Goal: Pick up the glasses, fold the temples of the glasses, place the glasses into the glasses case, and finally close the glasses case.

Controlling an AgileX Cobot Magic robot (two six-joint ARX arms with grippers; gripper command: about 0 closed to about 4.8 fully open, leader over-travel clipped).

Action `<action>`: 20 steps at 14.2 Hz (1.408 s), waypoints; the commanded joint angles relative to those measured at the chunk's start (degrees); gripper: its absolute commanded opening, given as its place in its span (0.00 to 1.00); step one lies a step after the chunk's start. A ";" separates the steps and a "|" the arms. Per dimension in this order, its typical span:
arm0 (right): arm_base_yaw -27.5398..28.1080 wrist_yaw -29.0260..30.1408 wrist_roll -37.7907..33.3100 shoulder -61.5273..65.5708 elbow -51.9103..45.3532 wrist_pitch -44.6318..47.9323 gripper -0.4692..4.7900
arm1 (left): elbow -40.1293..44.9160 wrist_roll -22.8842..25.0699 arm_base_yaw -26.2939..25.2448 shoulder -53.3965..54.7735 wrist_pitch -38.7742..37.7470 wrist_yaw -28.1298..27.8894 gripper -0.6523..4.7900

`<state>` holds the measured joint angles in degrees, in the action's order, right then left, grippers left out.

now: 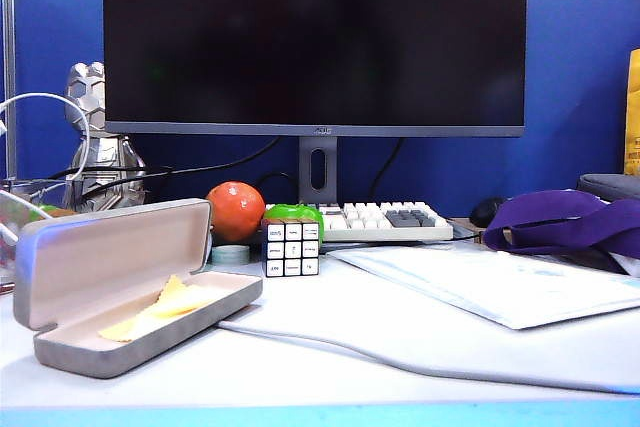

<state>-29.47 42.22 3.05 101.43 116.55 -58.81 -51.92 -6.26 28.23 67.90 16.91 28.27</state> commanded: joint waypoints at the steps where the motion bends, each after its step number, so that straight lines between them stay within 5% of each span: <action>1: 0.22 -9.38 1.03 -0.39 0.22 0.31 0.09 | -0.15 -0.20 0.02 -0.07 -2.93 -2.34 0.11; 5: 0.15 -10.45 1.73 -0.39 0.20 0.31 0.09 | -0.15 -0.35 0.02 -0.11 2.69 12.98 0.11; 9: 0.07 2.71 1.77 -0.39 0.20 -0.04 0.09 | -0.15 -1.25 0.02 -0.11 6.16 9.94 0.11; 15: -0.59 8.26 4.48 -0.39 0.20 -2.89 0.09 | -0.15 -1.25 0.02 -0.11 4.96 4.15 0.11; 17: -0.63 8.50 4.48 -0.39 0.20 -2.91 0.09 | -0.15 -1.22 0.02 -0.09 3.32 3.63 0.11; 20: -0.50 -2.34 4.70 -0.39 0.20 -2.75 0.09 | -0.15 -1.25 0.02 -0.11 3.72 3.67 0.11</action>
<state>-29.85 42.72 7.22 101.67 116.46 -62.43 -52.01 -7.38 28.25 67.77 21.10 32.47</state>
